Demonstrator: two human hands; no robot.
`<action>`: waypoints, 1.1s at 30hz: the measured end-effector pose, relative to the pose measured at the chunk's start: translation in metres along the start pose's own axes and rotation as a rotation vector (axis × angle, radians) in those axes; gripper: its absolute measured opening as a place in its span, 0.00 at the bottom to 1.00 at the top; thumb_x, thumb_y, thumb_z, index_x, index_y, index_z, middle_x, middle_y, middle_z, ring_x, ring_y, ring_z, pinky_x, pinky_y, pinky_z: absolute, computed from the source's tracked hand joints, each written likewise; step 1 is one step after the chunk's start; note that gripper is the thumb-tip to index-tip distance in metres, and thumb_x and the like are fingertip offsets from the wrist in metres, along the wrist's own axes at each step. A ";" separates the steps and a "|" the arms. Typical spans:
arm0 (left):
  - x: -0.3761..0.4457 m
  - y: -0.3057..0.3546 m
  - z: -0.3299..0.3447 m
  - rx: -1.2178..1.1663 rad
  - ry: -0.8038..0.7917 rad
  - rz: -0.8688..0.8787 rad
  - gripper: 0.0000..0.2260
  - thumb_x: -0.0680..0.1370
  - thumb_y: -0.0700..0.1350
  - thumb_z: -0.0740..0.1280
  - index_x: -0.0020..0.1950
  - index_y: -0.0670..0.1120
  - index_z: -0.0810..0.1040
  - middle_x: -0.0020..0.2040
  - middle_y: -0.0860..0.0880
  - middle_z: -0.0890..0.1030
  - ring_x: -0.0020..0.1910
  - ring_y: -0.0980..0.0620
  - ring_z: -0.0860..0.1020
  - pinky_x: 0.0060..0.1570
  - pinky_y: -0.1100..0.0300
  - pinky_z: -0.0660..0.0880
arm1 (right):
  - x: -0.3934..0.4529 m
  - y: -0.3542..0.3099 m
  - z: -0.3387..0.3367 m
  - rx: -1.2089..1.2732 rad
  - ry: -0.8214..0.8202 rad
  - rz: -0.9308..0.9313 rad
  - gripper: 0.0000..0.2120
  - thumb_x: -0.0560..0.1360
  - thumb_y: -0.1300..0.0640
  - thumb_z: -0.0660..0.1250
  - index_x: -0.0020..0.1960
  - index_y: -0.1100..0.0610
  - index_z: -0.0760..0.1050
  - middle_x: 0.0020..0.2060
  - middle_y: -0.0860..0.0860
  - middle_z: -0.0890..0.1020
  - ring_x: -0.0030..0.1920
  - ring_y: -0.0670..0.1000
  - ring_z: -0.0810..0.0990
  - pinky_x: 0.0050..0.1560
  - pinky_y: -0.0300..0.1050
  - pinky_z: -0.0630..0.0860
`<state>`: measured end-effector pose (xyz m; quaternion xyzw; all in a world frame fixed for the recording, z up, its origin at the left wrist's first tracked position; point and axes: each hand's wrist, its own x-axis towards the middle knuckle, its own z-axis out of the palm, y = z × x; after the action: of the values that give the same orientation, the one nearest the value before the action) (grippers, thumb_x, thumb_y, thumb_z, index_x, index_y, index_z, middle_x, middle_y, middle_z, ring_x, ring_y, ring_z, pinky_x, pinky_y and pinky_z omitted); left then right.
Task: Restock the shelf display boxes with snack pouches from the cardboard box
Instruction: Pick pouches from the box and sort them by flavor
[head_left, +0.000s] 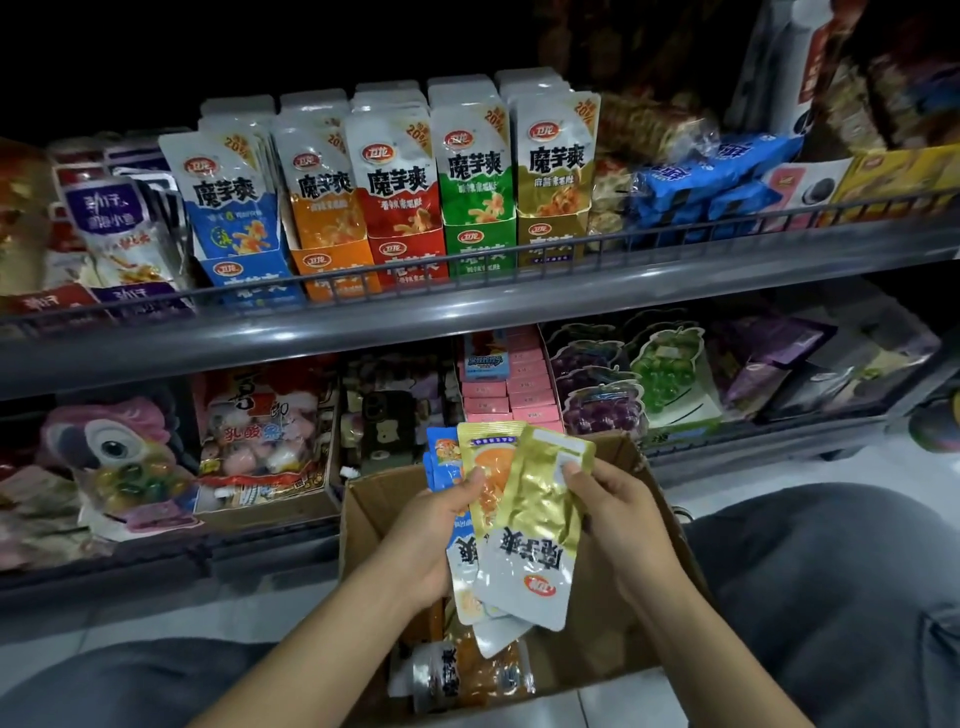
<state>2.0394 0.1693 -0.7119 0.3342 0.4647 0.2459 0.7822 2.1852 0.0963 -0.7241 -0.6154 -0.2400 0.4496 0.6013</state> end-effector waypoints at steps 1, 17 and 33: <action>0.000 0.001 0.000 0.014 0.024 0.026 0.05 0.79 0.43 0.64 0.52 0.43 0.77 0.35 0.46 0.84 0.33 0.47 0.83 0.34 0.55 0.78 | 0.000 -0.002 -0.001 0.024 0.016 0.007 0.10 0.79 0.59 0.62 0.45 0.59 0.82 0.40 0.58 0.84 0.39 0.56 0.82 0.40 0.47 0.78; -0.006 -0.012 0.024 0.247 0.038 0.144 0.09 0.80 0.48 0.62 0.57 0.49 0.77 0.51 0.48 0.84 0.54 0.46 0.81 0.62 0.44 0.73 | -0.010 0.004 0.020 -0.126 -0.027 -0.185 0.17 0.80 0.48 0.54 0.54 0.50 0.81 0.45 0.47 0.85 0.48 0.45 0.83 0.50 0.45 0.79; -0.008 -0.001 0.017 0.083 0.022 0.192 0.05 0.78 0.40 0.65 0.52 0.44 0.79 0.42 0.45 0.85 0.39 0.47 0.84 0.41 0.54 0.80 | 0.006 0.008 0.010 -0.319 -0.073 -0.188 0.24 0.72 0.52 0.72 0.66 0.49 0.72 0.57 0.46 0.80 0.58 0.47 0.79 0.57 0.47 0.77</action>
<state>2.0515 0.1582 -0.7020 0.4066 0.4486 0.3041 0.7355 2.1772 0.1052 -0.7324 -0.6610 -0.3863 0.3699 0.5264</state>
